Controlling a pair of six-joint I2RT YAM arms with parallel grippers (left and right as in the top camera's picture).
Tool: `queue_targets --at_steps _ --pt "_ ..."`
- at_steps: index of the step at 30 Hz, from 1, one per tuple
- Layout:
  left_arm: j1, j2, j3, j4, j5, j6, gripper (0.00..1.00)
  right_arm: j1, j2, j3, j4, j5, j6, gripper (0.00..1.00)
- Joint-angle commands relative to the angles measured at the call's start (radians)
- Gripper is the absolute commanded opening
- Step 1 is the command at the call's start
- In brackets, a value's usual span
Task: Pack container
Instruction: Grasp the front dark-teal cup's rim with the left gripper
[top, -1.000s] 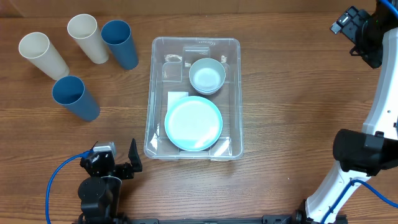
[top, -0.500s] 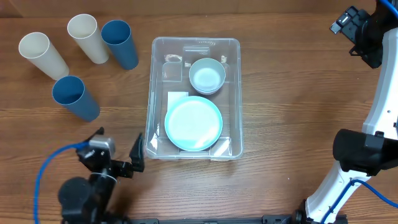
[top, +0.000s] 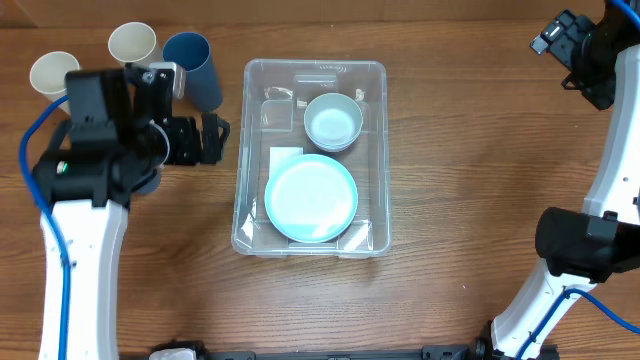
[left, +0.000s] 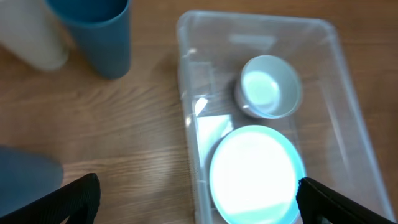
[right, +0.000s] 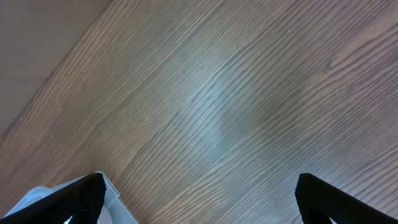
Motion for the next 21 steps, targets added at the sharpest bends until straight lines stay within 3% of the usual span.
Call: queue_targets --at_steps 1,8,18,21 --pt "0.033 0.101 0.020 0.003 -0.206 -0.161 1.00 0.002 -0.017 0.019 0.005 0.007 0.005 1.00" --pt "0.065 0.193 0.020 0.084 -0.477 -0.164 0.97 0.002 -0.017 0.019 0.005 0.007 0.005 1.00" --pt "0.065 0.411 0.020 0.136 -0.588 -0.199 0.95 0.002 -0.017 0.019 0.005 0.007 0.005 1.00" --pt "0.065 0.452 0.020 0.133 -0.583 -0.206 0.78 0.002 -0.017 0.019 0.005 0.007 0.005 1.00"
